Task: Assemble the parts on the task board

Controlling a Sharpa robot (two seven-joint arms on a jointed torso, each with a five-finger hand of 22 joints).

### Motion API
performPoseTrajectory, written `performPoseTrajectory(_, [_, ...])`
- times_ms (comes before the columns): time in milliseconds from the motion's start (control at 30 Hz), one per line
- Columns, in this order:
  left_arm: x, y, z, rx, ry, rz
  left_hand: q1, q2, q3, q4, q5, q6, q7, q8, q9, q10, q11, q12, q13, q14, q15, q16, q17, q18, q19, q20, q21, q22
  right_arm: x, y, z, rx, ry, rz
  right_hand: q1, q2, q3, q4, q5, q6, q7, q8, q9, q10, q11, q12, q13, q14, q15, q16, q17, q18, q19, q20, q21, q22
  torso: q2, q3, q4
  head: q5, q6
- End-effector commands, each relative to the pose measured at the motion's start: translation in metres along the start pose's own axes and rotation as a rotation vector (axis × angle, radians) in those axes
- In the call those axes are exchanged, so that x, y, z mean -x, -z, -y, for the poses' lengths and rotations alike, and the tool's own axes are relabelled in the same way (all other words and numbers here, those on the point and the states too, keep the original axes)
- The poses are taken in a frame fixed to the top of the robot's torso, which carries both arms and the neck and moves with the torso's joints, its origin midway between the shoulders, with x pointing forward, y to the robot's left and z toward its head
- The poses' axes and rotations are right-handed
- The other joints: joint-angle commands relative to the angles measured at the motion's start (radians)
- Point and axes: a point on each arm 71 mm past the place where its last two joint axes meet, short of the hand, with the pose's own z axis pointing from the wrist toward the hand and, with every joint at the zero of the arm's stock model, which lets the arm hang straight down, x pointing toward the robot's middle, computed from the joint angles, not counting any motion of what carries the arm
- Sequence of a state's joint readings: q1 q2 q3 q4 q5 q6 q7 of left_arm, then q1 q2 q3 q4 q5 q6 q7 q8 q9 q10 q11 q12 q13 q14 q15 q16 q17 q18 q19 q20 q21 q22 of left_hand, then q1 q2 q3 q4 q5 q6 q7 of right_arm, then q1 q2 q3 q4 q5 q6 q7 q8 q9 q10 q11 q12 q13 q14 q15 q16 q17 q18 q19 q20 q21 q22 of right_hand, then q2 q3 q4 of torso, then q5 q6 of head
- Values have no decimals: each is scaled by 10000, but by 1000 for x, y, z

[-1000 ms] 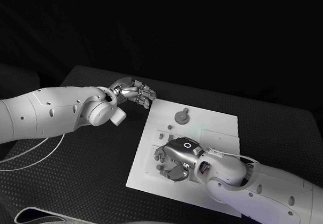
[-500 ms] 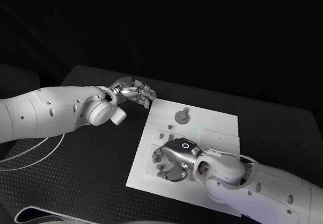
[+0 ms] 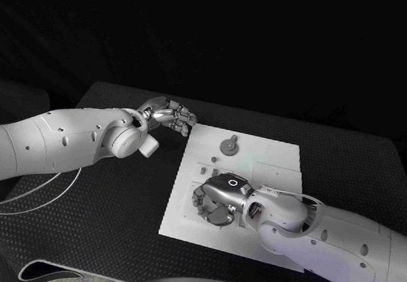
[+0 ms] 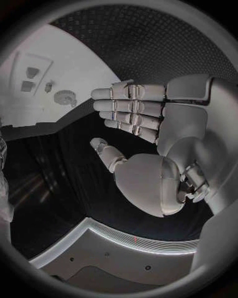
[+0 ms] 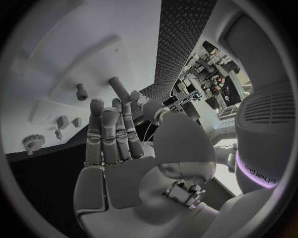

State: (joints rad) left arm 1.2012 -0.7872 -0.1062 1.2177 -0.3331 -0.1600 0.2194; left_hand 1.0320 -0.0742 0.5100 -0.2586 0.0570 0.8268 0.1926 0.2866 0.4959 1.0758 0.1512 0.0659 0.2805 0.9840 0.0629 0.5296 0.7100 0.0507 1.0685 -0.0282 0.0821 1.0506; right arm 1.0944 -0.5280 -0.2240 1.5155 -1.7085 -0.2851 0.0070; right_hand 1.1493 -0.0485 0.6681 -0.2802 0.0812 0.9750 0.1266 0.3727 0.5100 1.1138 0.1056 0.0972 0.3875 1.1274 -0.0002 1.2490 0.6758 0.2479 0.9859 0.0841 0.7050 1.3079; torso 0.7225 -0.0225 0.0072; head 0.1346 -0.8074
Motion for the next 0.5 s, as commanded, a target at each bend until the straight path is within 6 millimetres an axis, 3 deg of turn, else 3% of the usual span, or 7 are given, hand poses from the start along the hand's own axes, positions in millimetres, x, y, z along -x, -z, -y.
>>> performPoseTrajectory(33, [-2,0,2,-57,94,-155,-124,-3,-3,52,-23,-52,3,57,-12,-33,48,18,-15,25,73,-66,13,147,68,-12,-50,10,-1,1,0,57,149,-71,75,68,50,-10,5,91,-34,38,61,84,16,41,10,14,-50,53,-19,139,-10,14,58,222,0,1,-4,-3,-5])
performPoseTrajectory(333, [-1,0,1,-53,90,-140,-125,-3,-4,54,-23,-64,8,52,-16,-42,51,16,-19,27,73,-72,20,148,68,-12,-54,11,-2,4,6,-124,160,-117,38,-168,124,-58,-5,96,-34,2,60,90,6,26,21,44,-61,59,-65,139,9,-5,99,219,1,4,-7,-4,-25])
performPoseTrajectory(500, [-1,0,1,-51,92,-145,-125,-3,-4,55,-23,-67,9,52,-17,-43,51,17,-21,27,73,-75,23,149,69,-13,-55,12,-1,4,6,-153,58,-44,-143,-617,92,17,-12,-49,23,-123,16,-37,67,-60,-4,48,-1,66,-104,139,17,8,121,212,2,4,-10,0,-30])
